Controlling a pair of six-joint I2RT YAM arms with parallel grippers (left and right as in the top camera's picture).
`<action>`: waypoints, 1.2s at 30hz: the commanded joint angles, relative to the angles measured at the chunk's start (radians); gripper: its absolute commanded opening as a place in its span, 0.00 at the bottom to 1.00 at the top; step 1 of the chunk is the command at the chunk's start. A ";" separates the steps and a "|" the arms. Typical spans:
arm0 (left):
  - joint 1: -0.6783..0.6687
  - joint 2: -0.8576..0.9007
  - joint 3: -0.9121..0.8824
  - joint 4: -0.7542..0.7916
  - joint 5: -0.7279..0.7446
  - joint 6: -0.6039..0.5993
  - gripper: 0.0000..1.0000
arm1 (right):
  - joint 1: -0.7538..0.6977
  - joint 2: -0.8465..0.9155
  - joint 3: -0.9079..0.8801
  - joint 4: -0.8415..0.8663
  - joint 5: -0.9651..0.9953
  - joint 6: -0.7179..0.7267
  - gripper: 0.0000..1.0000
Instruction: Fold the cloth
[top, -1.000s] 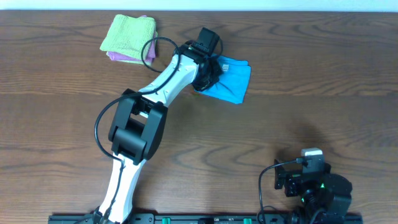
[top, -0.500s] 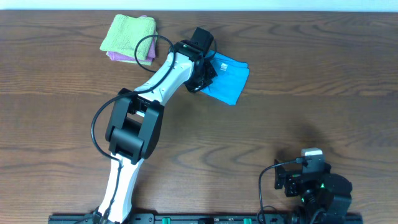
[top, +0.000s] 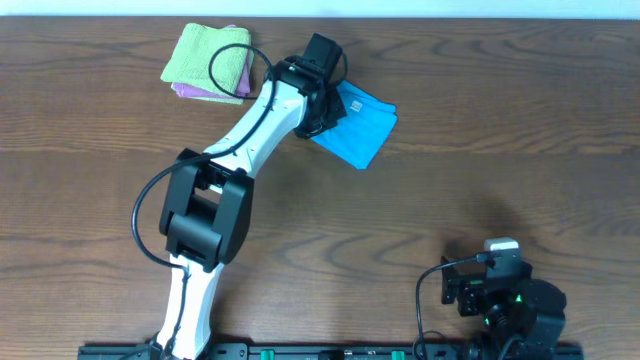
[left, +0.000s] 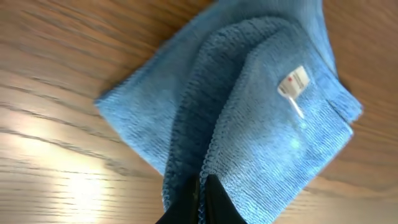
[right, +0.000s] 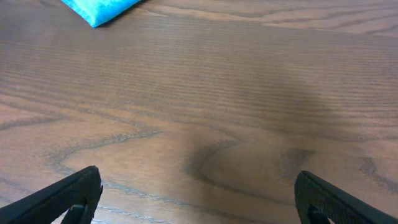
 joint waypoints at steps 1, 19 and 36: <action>0.027 -0.031 -0.002 -0.034 -0.098 0.029 0.06 | -0.008 -0.008 -0.005 -0.003 -0.002 0.007 0.99; 0.033 -0.030 -0.002 0.019 -0.436 0.179 0.95 | -0.008 -0.008 -0.005 -0.003 -0.002 0.007 0.99; 0.034 -0.026 -0.018 -0.011 -0.202 0.001 0.95 | -0.008 -0.009 -0.005 -0.003 -0.002 0.007 0.99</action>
